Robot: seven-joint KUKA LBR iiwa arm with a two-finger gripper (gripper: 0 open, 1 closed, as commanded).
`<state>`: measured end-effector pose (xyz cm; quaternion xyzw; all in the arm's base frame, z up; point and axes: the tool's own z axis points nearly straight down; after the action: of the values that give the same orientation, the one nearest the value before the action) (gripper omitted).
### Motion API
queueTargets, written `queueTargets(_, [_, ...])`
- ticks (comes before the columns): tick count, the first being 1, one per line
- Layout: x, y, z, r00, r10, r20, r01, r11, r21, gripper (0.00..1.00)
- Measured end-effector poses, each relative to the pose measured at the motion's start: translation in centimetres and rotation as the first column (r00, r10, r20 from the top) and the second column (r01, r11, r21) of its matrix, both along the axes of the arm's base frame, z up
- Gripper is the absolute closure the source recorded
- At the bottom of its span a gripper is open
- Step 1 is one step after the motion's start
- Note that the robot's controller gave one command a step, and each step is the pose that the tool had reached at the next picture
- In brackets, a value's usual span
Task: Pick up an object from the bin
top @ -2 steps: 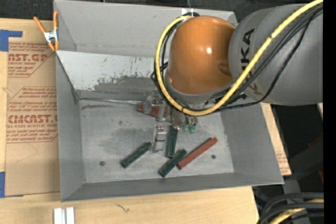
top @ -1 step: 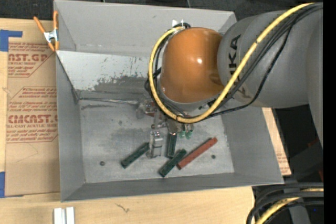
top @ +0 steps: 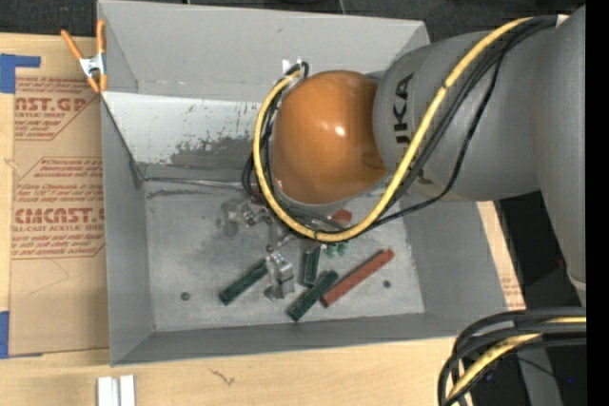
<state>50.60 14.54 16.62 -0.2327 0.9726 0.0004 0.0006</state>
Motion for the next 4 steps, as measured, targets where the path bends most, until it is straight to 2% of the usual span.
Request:
queueTargets(1, [0.5,-1.0,-3.1,1.000,-0.021,-0.003,0.021,1.000,0.000,0.00])
queueTargets(2, [0.9,-0.3,-8.8,0.971,0.241,0.002,-0.241,0.971,0.000,0.00])
queueTargets(3, [0.8,0.1,-9.9,0.985,0.175,0.004,-0.175,0.985,0.000,1.00])
queueTargets(4, [0.8,0.2,-9.6,0.986,0.166,0.003,-0.166,0.986,0.001,1.00])
